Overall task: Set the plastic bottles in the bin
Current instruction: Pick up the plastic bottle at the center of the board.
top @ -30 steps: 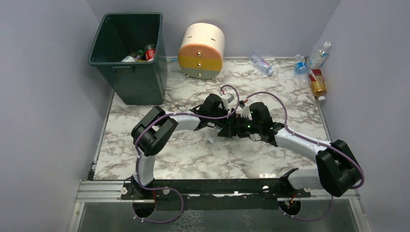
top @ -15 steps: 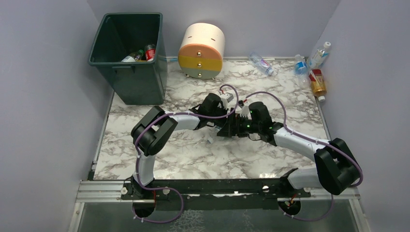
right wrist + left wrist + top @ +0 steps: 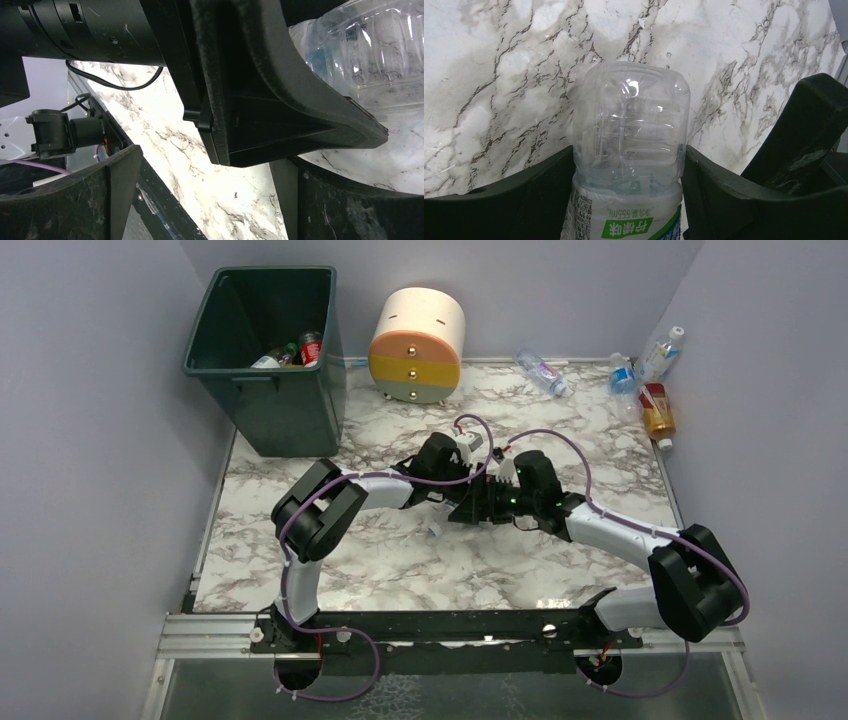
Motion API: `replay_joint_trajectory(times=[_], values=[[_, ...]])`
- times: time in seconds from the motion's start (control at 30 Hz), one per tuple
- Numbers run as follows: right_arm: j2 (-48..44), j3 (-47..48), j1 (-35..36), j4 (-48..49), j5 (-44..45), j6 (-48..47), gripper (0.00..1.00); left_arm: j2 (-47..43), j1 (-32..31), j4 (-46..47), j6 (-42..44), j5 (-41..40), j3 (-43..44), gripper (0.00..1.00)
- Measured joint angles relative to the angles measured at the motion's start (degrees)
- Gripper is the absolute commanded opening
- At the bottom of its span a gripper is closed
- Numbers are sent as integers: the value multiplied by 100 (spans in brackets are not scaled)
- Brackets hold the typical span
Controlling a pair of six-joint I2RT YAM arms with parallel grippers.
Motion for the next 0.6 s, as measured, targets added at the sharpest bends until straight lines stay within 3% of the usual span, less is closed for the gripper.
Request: replay_joint_trajectory(times=[0.6], values=[[-26,0,0,-4,-2,11,99,11,4,94,-4,0,-26,67]])
